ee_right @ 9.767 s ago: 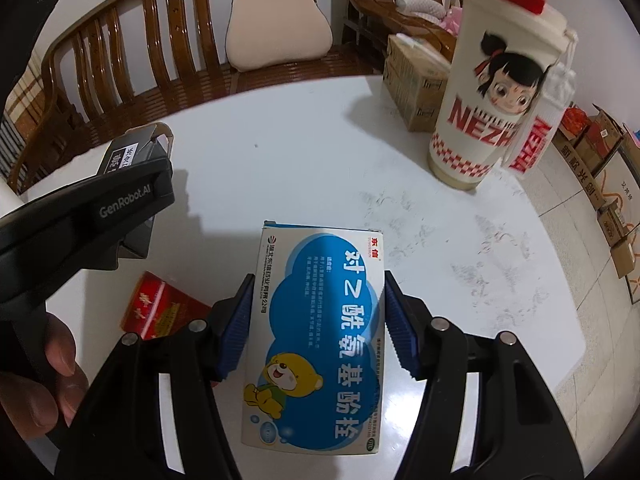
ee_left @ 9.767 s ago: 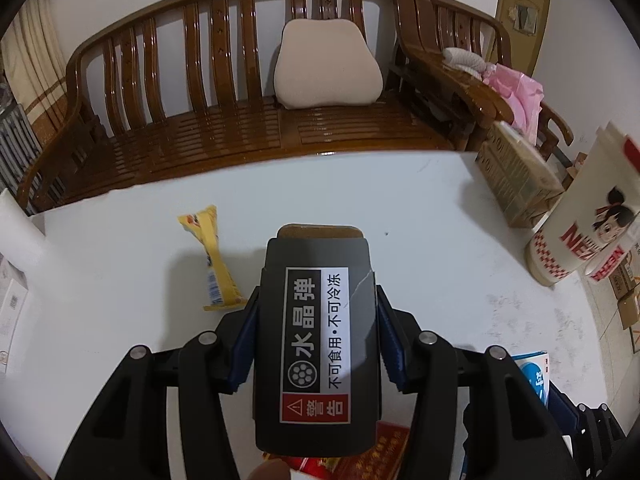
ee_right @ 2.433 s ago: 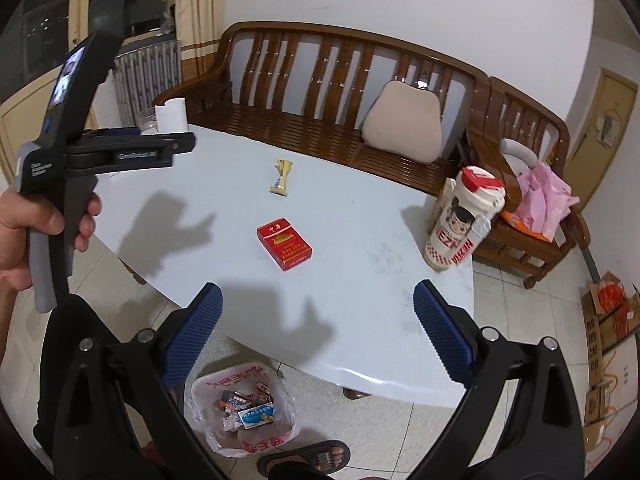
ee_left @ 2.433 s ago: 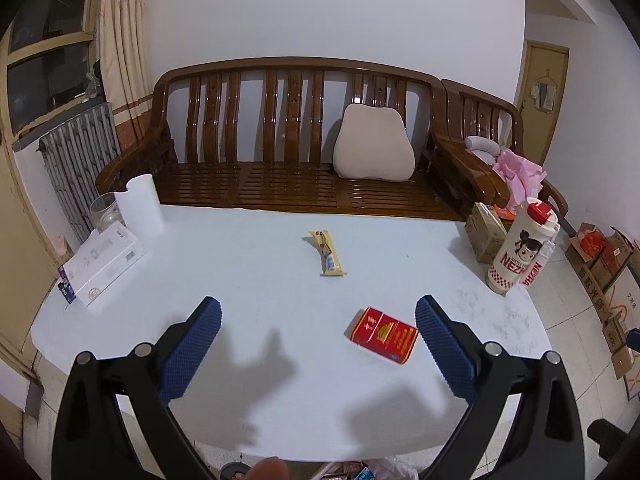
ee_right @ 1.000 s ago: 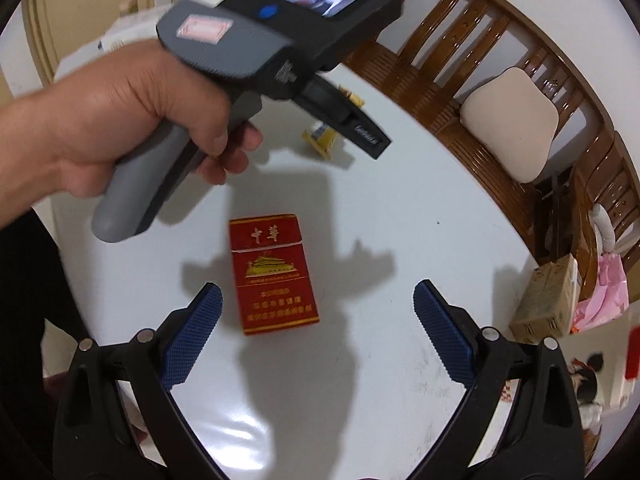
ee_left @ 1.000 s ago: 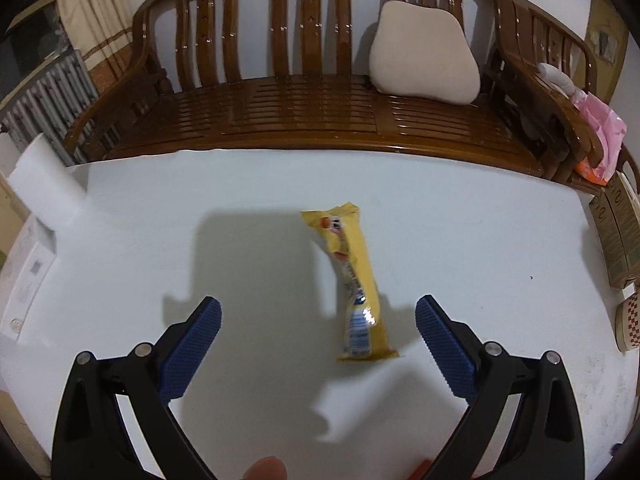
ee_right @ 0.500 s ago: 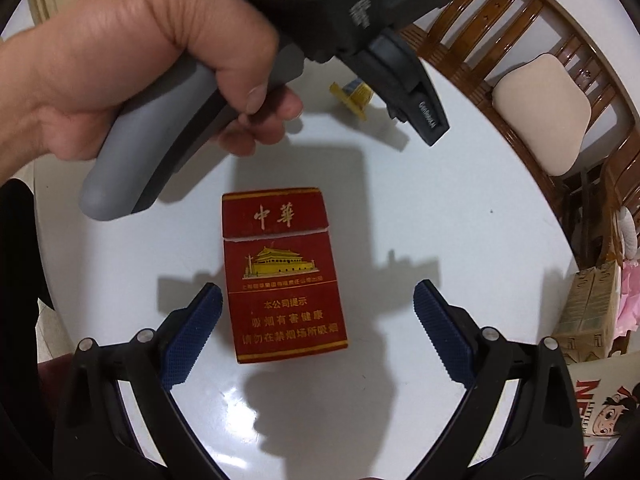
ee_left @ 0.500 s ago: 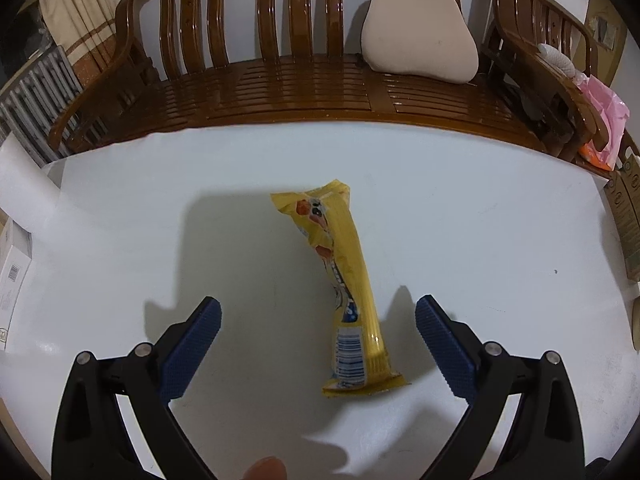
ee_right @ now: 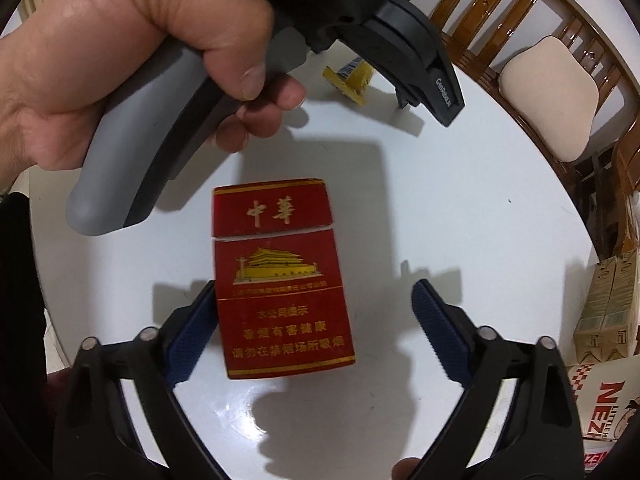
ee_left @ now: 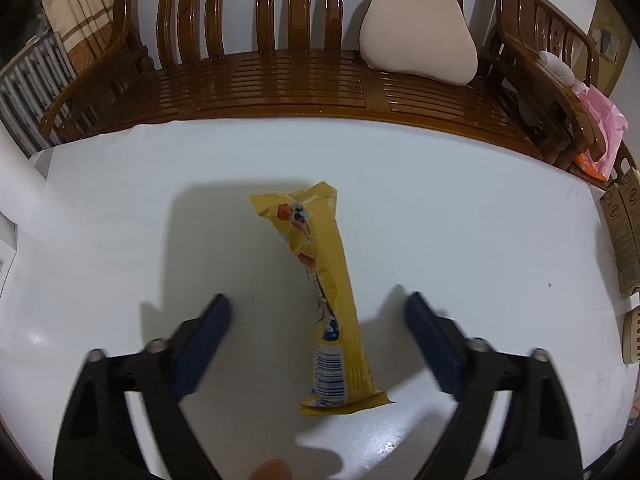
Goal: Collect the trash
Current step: 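Grasp the yellow snack wrapper with the left tool while the right tool grasps the red cigarette pack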
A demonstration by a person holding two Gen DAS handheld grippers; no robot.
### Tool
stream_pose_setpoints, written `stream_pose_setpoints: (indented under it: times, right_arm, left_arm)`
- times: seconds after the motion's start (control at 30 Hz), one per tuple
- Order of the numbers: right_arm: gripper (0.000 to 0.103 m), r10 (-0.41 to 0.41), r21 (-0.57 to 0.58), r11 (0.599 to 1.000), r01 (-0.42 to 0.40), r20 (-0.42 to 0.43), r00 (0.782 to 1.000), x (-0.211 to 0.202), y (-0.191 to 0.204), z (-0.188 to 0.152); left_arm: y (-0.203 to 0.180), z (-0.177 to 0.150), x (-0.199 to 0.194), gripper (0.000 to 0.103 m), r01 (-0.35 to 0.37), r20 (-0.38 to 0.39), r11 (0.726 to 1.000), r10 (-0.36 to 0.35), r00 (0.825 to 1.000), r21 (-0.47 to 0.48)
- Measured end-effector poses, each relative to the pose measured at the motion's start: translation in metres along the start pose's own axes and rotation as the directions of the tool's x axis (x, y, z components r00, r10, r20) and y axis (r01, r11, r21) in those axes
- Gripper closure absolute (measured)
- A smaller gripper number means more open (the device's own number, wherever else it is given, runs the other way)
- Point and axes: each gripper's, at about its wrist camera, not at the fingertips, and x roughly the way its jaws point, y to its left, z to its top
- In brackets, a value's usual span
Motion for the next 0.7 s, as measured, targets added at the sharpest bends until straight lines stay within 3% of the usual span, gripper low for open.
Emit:
stream_pose_setpoints:
  times: [0.2, 0.3, 0.7]
  right_arm:
    - [0.031, 0.044, 0.005, 0.999, -0.044, -0.009, 0.999, -0.003, -0.001, -0.002]
    - [0.047, 0.081, 0.016, 0.997, -0.081, 0.000, 0.997, -0.003, -0.006, -0.002]
    - [0.049, 0.081, 0.039, 0.996, -0.082, 0.014, 0.997, -0.008, 0.000, -0.005]
  left_arm:
    - [0.004, 0.000, -0.004, 0.044, 0.003, -0.004, 1.000, -0.003, 1.000, -0.004]
    - [0.009, -0.001, -0.007, 0.053, 0.010, -0.003, 1.000, -0.010, 1.000, -0.010]
    - [0.022, -0.003, -0.011, 0.092, 0.046, -0.005, 0.998, -0.046, 0.999, -0.031]
